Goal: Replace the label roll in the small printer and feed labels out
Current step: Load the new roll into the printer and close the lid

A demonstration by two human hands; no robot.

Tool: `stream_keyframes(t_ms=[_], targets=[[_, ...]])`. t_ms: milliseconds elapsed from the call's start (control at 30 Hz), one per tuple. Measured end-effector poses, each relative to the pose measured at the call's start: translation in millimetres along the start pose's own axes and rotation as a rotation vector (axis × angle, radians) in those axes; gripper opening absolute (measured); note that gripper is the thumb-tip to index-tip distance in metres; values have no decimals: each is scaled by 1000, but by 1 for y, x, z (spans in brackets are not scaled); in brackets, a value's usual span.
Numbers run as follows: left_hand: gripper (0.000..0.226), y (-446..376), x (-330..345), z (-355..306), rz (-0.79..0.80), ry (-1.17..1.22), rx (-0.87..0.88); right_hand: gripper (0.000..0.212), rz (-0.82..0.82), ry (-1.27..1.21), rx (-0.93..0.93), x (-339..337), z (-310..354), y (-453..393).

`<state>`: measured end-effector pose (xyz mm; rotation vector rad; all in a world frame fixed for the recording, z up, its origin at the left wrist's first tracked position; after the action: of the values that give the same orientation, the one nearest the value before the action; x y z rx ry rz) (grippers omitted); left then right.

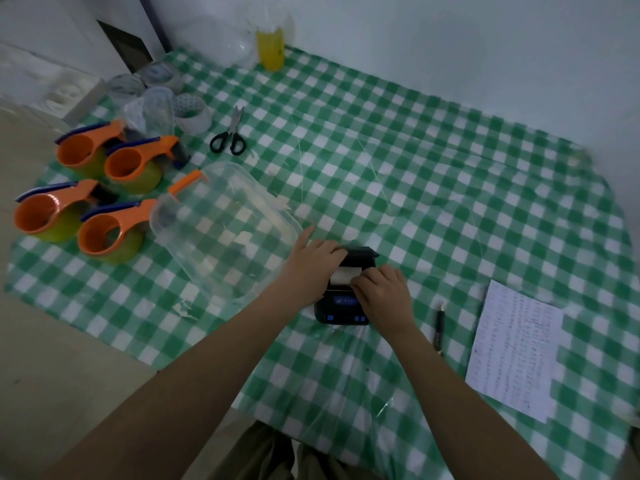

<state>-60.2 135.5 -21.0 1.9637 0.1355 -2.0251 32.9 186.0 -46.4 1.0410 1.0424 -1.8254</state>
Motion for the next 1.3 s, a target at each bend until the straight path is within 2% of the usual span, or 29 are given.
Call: stream_keyframes(t_ms=[133, 267, 367, 600, 767, 867, 967, 1167, 1300], targets=[[49, 8, 5, -8, -64, 81, 65, 15, -36, 26, -22, 1, 3, 5], [54, 22, 17, -12, 75, 182, 34, 5, -61, 11, -34, 1, 4, 14], [60, 30, 11, -13, -58, 183, 31, 8, -75, 11, -39, -1, 6, 17], [62, 36, 21, -14, -15, 160, 7, 5, -65, -22, -39, -3, 6, 15], [51, 36, 28, -11, -25, 177, -6, 10, -38, -78, -46, 0, 5, 14], [42, 36, 30, -11, -50, 254, -32, 3, -23, -93, -54, 0, 5, 15], [35, 36, 31, -9, -71, 348, -73, 7, 18, -91, -52, 3, 4, 16], [41, 36, 40, -7, -10, 436, -125, 3, 68, -162, -33, 5, 3, 13], [46, 35, 45, -6, 36, 450, -145, 14, 102, -223, -5, 6, 2, 12]])
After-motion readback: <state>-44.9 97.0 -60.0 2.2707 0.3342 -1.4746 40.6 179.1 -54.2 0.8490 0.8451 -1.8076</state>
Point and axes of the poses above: each hand's wrist, its own y-axis away from the middle knuckle, its own x-axis out of the palm, z = x × y, the point moved 8 cm from there along -y, towards the middle knuckle, and after that the axes turned 11 degrees about -y, right-handed, at the moved point
